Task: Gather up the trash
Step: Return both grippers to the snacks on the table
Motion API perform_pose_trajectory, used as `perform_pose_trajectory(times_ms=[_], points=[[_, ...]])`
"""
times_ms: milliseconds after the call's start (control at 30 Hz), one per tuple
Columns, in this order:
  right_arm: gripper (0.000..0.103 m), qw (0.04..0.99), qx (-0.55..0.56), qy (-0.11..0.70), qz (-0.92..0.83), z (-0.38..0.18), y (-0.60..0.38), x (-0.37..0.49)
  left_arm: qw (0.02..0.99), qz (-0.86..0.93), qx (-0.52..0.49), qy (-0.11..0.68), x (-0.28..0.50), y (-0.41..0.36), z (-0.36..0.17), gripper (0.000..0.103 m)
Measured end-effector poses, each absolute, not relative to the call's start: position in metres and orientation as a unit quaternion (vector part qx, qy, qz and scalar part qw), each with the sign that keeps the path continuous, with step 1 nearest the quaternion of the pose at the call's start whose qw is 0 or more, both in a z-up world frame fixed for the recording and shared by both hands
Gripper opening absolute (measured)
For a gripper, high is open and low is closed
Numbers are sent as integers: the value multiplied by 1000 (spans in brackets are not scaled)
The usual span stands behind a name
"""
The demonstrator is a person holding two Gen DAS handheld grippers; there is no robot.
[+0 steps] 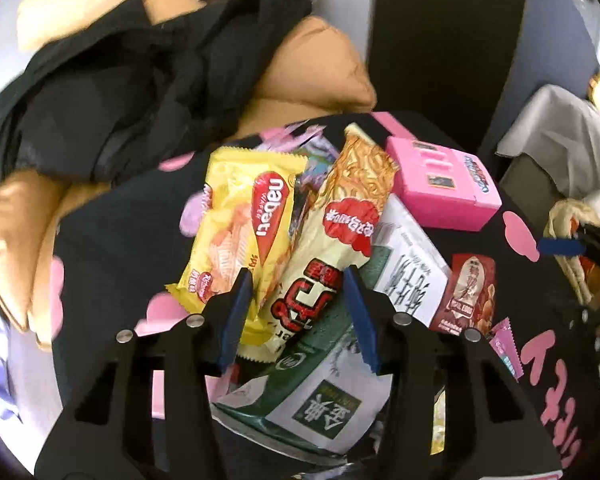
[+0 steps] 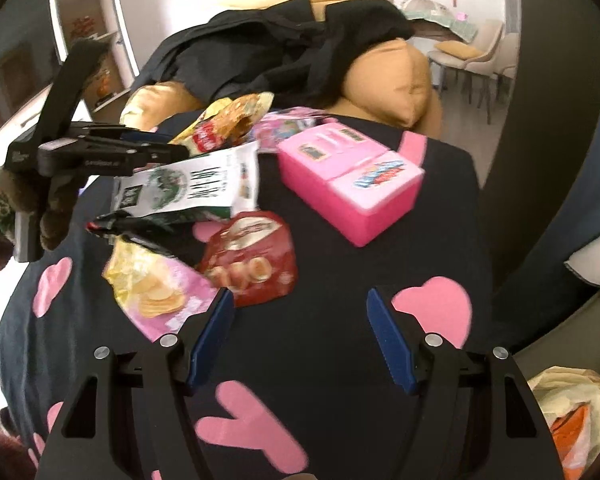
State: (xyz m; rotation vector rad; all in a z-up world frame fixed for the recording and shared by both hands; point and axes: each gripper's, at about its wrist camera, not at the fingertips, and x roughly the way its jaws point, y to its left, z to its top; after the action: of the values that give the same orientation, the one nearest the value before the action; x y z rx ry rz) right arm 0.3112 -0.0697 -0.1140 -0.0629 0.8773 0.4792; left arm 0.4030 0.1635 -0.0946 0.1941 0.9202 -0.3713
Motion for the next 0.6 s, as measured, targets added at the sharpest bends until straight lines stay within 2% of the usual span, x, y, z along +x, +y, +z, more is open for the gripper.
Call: perform_pose_trajectory(times_ms=[67,233,333,600], points=[[65,875,-36,421,238,-112,-63,307,873,-176,76,449,401,169,-97,40],[65,878,-47,410,241,-104,-57,293,888,-161,44,428,381,174,-86,16],[65,880,-45,407,242,-100,-57,288,895,-164,17,414,361,176,-72,7],[65,878,-54,400,256,-95,-46,275,899,-196,-24,392,293,184,-42,5]])
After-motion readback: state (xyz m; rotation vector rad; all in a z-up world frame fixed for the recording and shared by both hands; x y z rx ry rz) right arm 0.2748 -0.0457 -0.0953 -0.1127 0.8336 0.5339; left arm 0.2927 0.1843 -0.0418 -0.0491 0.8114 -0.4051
